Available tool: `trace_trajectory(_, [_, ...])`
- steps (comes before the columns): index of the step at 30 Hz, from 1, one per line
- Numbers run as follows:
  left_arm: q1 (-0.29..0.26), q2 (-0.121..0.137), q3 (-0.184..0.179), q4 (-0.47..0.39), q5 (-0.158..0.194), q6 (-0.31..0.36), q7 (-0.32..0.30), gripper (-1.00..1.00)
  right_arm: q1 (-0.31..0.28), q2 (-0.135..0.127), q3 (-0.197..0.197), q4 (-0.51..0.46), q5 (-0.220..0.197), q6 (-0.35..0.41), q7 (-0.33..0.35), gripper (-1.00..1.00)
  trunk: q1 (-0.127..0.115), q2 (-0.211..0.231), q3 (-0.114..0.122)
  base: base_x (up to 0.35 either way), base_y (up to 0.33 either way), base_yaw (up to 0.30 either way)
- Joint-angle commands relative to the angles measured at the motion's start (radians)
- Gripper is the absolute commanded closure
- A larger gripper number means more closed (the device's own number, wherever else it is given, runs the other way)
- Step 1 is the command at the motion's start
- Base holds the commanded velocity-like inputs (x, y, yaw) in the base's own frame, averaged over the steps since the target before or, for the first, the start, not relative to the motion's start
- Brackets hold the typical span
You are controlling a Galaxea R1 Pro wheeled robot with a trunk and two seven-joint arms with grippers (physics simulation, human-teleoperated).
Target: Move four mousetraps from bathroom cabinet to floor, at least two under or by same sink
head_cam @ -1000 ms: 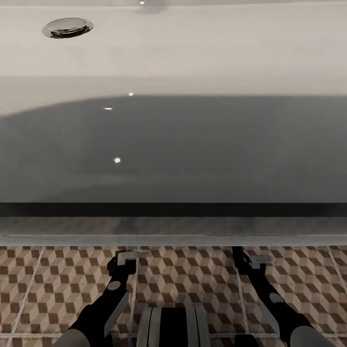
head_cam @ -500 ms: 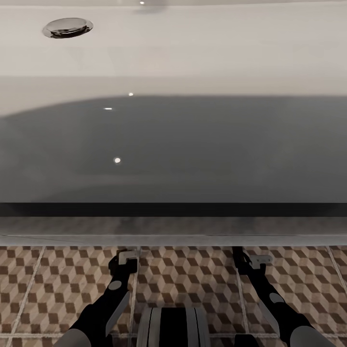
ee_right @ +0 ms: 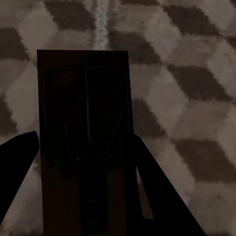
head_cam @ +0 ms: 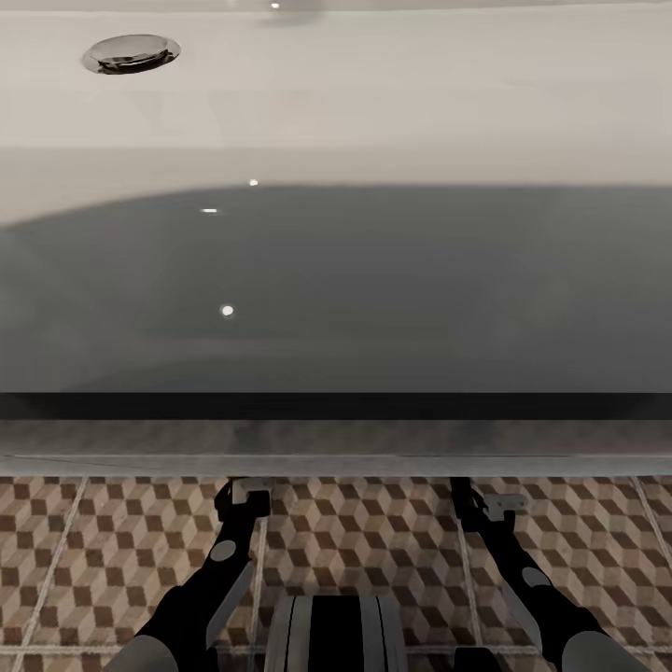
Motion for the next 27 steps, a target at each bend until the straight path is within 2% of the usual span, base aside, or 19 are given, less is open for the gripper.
trace_trajectory(1, [0.0, 0.0, 0.0, 0.0, -0.004, 0.001, -0.006, 1.0, 0.0, 0.0, 0.0, 0.0, 0.0, 0.0, 0.0, 1.0, 0.0, 0.0, 0.0, 0.0, 0.0, 0.0])
trace_trajectory(6, [-0.002, 0.001, 0.001, -0.004, -0.005, -0.002, -0.063, 1.0, 0.0, 0.0, -0.001, 0.0, 0.0, 0.0, -0.001, 1.0, 0.0, 0.0, 0.0, 0.0, 0.0, 0.0])
trace_trajectory(15, [-0.027, -0.002, 0.001, -0.004, -0.005, -0.001, -0.078, 1.0, -0.001, 0.0, -0.002, -0.004, 0.0, 0.0, -0.002, 1.0, 0.0, 0.0, 0.0, 0.0, 0.0, 0.0])
trace_trajectory(24, [-0.03, 0.0, 0.001, -0.004, -0.006, -0.001, -0.126, 1.0, -0.005, 0.0, -0.004, -0.015, -0.002, -0.001, -0.002, 1.0, 0.0, 0.0, 0.0, 0.0, 0.0, 0.0])
trace_trajectory(27, [-0.031, -0.001, 0.001, -0.004, -0.006, -0.002, -0.129, 1.0, -0.006, -0.002, -0.004, -0.033, -0.016, -0.002, -0.002, 1.0, 0.0, 0.0, 0.0, 0.0, 0.0, 0.0])
